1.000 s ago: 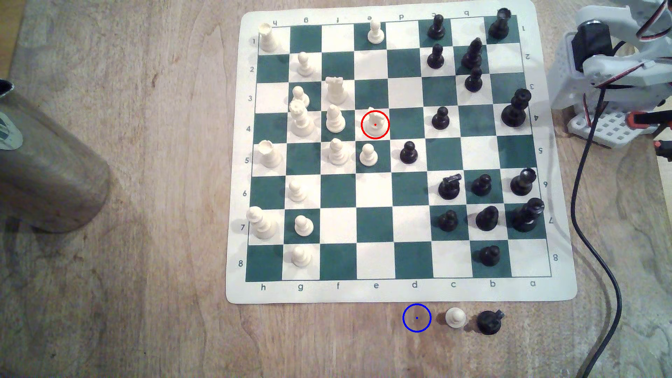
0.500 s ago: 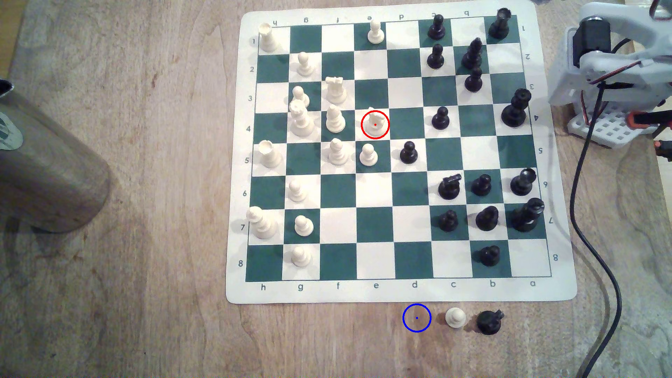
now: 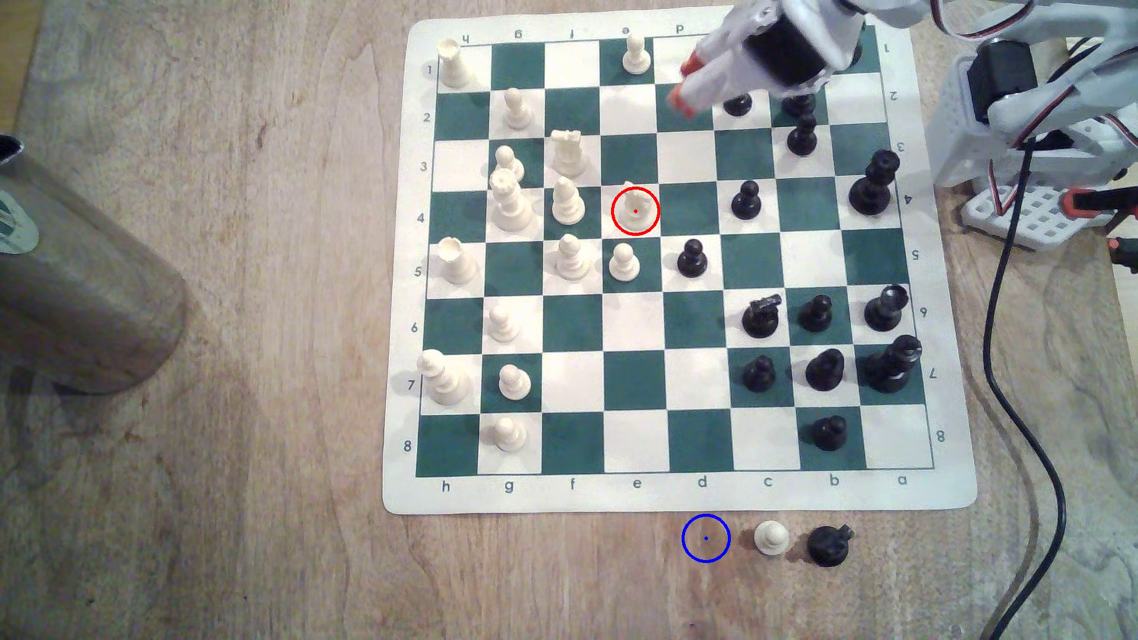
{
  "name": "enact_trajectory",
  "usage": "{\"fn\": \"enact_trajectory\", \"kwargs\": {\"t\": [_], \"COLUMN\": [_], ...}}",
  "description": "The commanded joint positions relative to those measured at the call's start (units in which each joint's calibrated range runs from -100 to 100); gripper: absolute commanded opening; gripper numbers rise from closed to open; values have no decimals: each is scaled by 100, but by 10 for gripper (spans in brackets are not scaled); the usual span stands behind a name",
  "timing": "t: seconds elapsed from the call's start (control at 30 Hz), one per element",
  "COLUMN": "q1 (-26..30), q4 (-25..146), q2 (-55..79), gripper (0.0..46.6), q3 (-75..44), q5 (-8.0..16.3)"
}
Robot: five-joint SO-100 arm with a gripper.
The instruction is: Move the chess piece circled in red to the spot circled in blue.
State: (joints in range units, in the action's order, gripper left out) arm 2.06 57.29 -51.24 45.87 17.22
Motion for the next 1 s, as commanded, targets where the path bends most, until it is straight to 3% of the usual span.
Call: {"fn": "enact_trajectory", "kwargs": {"t": [0.0,0.17,0.3,0.63,0.97], "q1": [102,142,157,157,173], "q4": [-184,-143,-291,-627,-897], "q2": [752,1669,2331,3290,4071], "gripper": [117,90,119,135,117], "q3": [-634,-996,-1169,-1513,-1658], "q5": [103,88,83,107,117]}}
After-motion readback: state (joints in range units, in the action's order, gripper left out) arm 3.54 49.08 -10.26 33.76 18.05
